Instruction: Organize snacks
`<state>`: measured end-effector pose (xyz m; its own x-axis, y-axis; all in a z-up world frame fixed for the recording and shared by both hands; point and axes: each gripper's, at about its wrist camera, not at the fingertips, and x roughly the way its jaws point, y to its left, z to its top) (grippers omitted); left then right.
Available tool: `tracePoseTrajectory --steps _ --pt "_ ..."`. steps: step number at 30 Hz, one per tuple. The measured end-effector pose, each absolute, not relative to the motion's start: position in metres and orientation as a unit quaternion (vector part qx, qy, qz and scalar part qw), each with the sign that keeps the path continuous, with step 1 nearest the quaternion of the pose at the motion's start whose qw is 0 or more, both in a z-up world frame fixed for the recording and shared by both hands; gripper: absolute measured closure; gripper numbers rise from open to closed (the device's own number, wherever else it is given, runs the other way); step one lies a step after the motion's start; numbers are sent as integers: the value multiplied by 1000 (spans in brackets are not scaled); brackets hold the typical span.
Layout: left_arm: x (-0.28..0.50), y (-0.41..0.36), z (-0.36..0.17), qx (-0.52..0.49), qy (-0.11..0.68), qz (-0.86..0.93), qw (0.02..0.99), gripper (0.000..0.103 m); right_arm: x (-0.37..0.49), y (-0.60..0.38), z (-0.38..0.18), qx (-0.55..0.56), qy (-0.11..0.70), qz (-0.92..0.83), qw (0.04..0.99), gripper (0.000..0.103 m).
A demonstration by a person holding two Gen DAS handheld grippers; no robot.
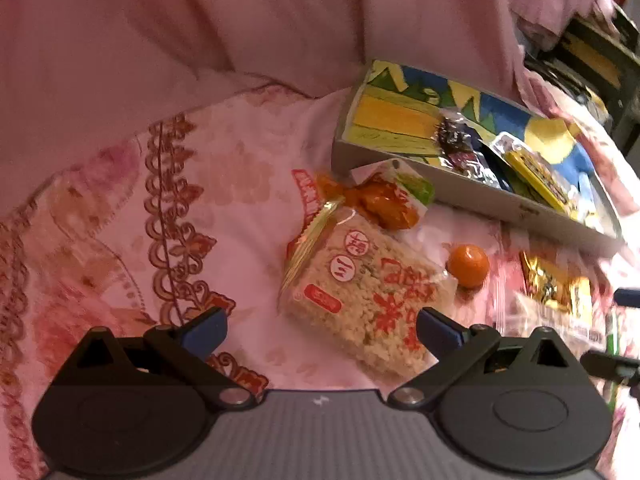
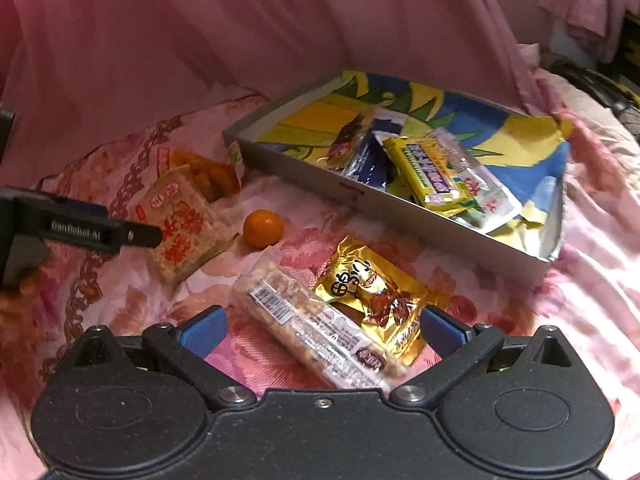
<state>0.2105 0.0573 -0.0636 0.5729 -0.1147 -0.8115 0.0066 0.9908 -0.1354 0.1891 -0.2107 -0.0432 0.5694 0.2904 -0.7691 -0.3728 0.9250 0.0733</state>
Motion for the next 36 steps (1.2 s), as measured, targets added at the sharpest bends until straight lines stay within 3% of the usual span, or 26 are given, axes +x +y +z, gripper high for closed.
tracePoseTrajectory --steps 8,20,24,32,36 --pt "225 72 -75 -140 466 -59 872 1 201 -206 -60 -62 447 214 867 6" --pt "225 60 -75 -105 464 -77 876 5 202 -198 -72 -77 465 214 856 14" --pt "226 59 -76 -109 463 -87 876 13 202 -198 -73 -75 467 211 856 18" --pt "221 60 -67 -134 450 -123 874 30 196 -193 -70 -61 482 227 844 40" --pt "218 54 -61 -130 434 -141 880 31 190 -190 -67 -51 485 240 840 43"
